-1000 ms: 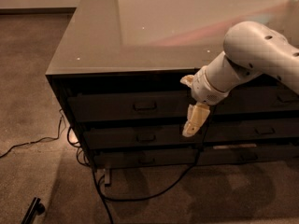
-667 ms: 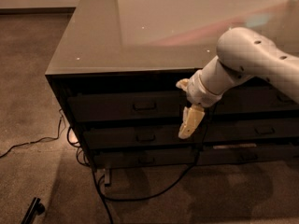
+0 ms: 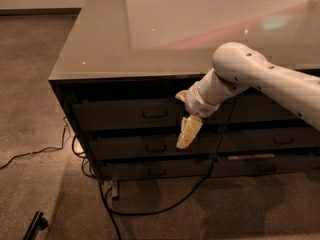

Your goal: Open top drawer

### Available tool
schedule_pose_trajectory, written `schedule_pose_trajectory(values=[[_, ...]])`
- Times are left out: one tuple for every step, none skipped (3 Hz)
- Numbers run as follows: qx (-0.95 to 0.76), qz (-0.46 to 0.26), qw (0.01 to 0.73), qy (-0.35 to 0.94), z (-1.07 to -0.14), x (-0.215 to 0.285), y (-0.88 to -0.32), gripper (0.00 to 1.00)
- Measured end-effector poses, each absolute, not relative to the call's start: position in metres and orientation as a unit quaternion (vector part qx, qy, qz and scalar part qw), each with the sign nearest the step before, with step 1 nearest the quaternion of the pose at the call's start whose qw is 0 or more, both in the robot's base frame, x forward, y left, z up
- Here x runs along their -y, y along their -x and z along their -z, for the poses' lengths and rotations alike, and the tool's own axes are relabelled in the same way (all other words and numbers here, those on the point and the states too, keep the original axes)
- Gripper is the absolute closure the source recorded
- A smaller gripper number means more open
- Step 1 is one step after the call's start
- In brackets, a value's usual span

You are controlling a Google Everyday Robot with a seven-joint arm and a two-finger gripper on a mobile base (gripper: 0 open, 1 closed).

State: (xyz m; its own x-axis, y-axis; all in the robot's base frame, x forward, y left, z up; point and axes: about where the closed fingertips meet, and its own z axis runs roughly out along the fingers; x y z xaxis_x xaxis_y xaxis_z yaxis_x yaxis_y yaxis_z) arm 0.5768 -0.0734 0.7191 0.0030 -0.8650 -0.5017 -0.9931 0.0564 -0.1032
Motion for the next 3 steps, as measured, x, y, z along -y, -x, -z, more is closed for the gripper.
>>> schedule_pose_trajectory(values=[[-0.695,-0.141,0.218,0.671,-0.705,0.07,-0.595,0.0],[-0.702,-0.133,0.213,0.667,-0.696,0.073,-0.61,0.0],[-0.723,-0.121,0.188,0.654,-0.669,0.089,-0.63,0.0]])
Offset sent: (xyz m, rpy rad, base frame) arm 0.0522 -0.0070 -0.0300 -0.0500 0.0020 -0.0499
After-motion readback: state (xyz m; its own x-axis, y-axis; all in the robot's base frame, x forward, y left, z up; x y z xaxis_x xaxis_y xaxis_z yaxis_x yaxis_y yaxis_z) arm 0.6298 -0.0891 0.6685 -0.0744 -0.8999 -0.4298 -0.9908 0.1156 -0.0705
